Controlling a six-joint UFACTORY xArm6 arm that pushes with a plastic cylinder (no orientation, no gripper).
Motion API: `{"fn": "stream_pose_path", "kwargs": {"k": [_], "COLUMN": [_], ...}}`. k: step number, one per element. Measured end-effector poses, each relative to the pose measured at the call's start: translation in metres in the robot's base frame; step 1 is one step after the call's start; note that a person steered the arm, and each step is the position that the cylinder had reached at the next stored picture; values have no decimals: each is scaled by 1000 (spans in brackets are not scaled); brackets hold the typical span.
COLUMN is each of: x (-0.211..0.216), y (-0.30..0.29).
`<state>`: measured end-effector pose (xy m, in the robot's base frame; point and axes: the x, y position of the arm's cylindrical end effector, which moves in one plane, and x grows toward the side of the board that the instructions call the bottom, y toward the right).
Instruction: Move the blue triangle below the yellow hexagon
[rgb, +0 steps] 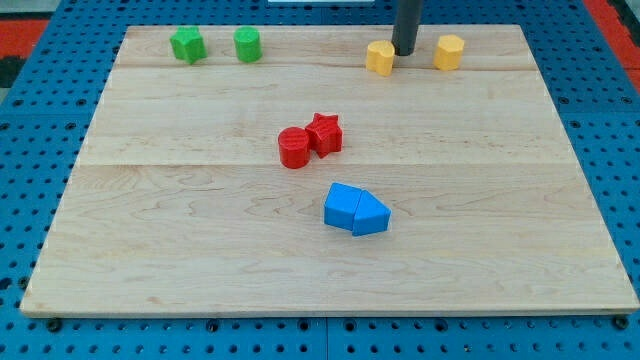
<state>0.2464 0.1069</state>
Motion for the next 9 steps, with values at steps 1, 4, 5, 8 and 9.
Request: {"fn": "stream_pose_path", "kwargs": {"k": [1, 4, 5, 8, 9], "x": [27, 242, 277, 270, 220], "y": [-32, 53, 1, -30, 25]}}
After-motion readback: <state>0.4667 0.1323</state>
